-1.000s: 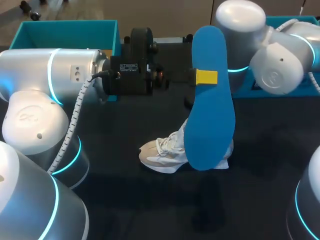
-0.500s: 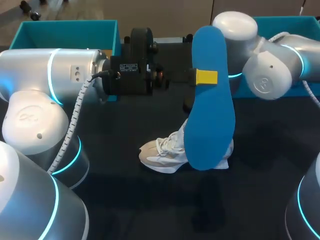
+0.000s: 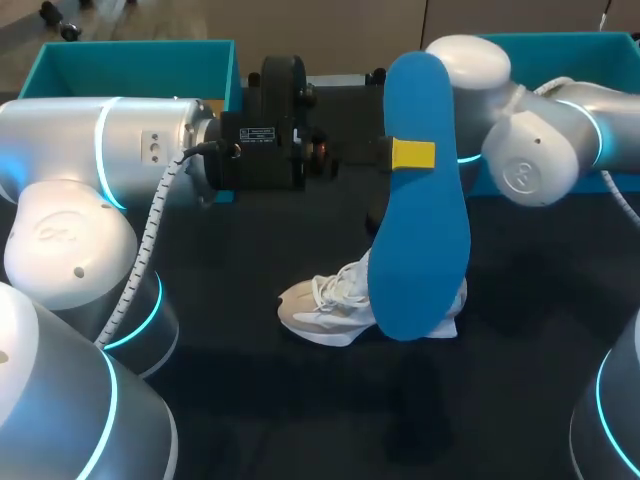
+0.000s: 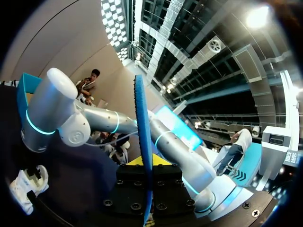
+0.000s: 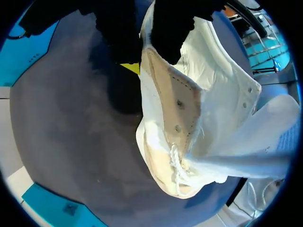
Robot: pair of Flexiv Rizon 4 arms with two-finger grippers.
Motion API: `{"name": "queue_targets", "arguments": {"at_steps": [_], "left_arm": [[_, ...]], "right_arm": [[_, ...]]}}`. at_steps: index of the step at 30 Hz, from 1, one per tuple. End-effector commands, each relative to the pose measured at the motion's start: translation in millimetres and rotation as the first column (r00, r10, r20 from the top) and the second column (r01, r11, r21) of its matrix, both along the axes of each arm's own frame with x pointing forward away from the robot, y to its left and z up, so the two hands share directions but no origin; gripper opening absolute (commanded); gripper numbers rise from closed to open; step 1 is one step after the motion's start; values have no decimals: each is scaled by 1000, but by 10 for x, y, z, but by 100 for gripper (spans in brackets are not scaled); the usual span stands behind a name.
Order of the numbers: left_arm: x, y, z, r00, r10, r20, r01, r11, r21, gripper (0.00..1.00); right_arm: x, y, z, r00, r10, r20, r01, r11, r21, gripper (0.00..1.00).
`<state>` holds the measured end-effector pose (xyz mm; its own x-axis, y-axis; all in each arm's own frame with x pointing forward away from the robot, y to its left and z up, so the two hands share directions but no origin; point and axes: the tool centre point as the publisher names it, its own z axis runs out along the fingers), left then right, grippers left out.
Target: Take the shoe out of the shoebox, open the shoe tongue, remove and reinsert the insole, then place the shoe into the shoebox
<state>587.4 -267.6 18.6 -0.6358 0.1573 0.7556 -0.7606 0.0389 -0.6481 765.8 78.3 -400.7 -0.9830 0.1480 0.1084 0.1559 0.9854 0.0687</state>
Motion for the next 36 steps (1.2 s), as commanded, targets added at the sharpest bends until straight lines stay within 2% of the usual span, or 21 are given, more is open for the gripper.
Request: {"name": "queue_targets", "arguments": {"at_steps": [1,12,19,25,31,36], "left_arm": [[-16,-13,-11,1000,3,-1,-3,1000,0,0],[-16,-13,-11,1000,3,-1,-3,1000,0,0],[-16,-13,-11,1000,3,-1,-3,1000,0,0],[-16,-13,-11,1000,3,-1,-3,1000,0,0],[-16,-13,-11,1000,3,-1,-3,1000,0,0],[-16,-13,-11,1000,3,-1,-3,1000,0,0]], "right_arm": [[8,-2,-8,999,-26,-20,26,1000,-8,0],[-25,-93,252,975,-178,-134,178,984,-9,0],[-32,-43,375,926,-313,-211,318,948,-11,0],[-52,13,361,838,-468,-280,501,863,58,0],[-69,57,341,704,-647,-294,687,725,49,0],[-153,86,381,550,-784,-288,820,572,10,0]]}}
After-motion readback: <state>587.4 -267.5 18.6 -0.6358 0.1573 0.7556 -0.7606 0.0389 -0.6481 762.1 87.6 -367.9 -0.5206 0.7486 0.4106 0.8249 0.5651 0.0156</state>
